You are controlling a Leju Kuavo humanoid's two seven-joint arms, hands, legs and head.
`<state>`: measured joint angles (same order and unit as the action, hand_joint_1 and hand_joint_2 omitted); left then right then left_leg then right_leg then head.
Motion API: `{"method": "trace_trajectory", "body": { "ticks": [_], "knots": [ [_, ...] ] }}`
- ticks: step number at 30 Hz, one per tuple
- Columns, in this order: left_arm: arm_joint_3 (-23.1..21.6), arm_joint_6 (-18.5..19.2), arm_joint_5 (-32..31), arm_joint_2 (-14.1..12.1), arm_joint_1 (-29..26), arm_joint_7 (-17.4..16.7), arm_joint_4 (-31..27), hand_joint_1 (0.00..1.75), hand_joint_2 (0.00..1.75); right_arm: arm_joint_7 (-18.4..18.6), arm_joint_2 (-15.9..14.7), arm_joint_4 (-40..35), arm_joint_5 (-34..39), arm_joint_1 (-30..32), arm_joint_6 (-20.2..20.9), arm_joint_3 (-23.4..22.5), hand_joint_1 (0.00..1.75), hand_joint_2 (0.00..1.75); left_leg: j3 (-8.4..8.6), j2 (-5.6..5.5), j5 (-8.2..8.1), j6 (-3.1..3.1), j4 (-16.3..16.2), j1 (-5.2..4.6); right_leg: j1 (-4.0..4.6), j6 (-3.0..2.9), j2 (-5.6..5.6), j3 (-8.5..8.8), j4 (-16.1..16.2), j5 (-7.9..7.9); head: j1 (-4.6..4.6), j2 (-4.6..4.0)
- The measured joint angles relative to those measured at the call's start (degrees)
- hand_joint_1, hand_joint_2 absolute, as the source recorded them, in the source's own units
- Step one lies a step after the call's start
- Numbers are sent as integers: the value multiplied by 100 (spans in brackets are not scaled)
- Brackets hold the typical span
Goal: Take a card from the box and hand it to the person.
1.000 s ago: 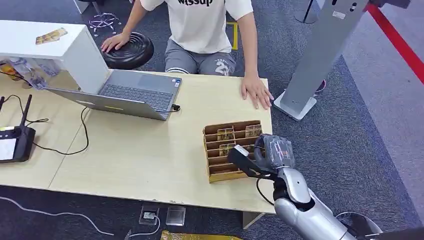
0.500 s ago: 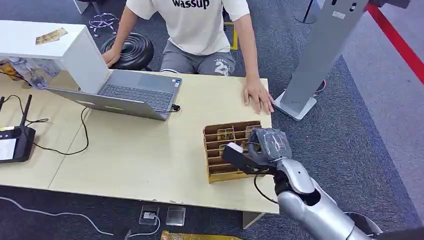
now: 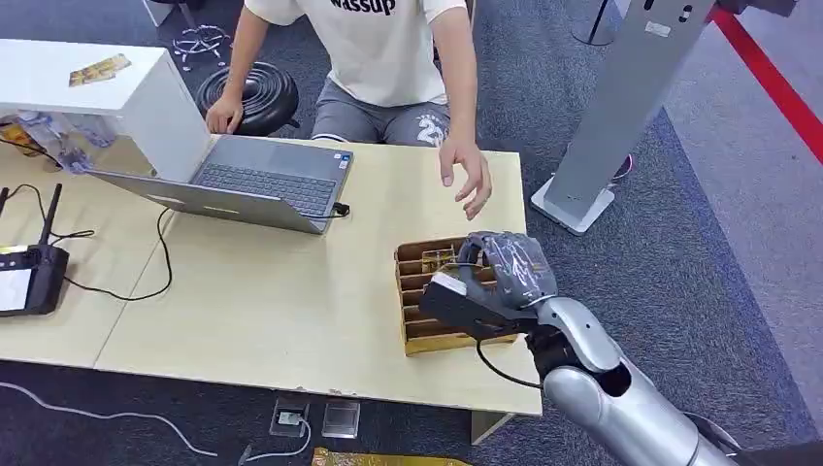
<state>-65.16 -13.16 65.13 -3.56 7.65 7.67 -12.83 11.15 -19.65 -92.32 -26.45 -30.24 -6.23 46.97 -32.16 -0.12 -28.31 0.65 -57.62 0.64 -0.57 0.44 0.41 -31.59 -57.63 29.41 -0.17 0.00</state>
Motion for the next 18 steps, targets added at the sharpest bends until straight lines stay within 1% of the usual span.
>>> {"method": "trace_trajectory", "body": {
  "ticks": [3, 6, 8, 10, 12, 18],
  "knots": [
    [0, 15, -9, 2, 0, 2, 0, 0, 175, -275, 18, 2, 13, 31, -343, -48, 141, 175, -1, 0, 0, 0, 0, 0, 0, 0, 0, 0, 0, 0, 2, 0],
    [0, 15, -26, 9, 6, 2, 0, 0, 175, -632, 68, 61, -90, 41, -836, -114, 141, 175, 0, 0, 0, 0, 0, 0, 0, 0, 0, 0, 0, 0, 2, 0],
    [0, 11, -37, 22, 23, -9, 0, 0, 175, -853, 127, 160, -267, 58, -1293, -144, 141, 175, -1, -1, 0, 0, 0, 0, 0, 0, -1, 0, 0, 0, 0, 0],
    [0, -4, -72, 35, 43, -33, 0, 0, 175, -1025, 218, 306, -504, 69, -1844, -205, 141, 175, -2, -1, 0, 0, 0, 0, 0, 0, -1, 0, 0, 0, 2, 0],
    [0, -9, -90, 50, 67, -42, 0, 0, 175, -1111, 295, 465, -686, 65, -2256, -249, 141, 175, -1, -1, 0, 0, 0, 0, 0, 0, -1, 1, 0, 0, -2, 0],
    [-2, 2, -181, 77, 122, -94, -2, 0, 175, -1237, 446, 920, -1021, 88, -3058, -284, 141, 175, -1, -1, 0, 0, 0, 0, 0, 0, 0, 0, 0, 0, 2, 0]
  ]
}}
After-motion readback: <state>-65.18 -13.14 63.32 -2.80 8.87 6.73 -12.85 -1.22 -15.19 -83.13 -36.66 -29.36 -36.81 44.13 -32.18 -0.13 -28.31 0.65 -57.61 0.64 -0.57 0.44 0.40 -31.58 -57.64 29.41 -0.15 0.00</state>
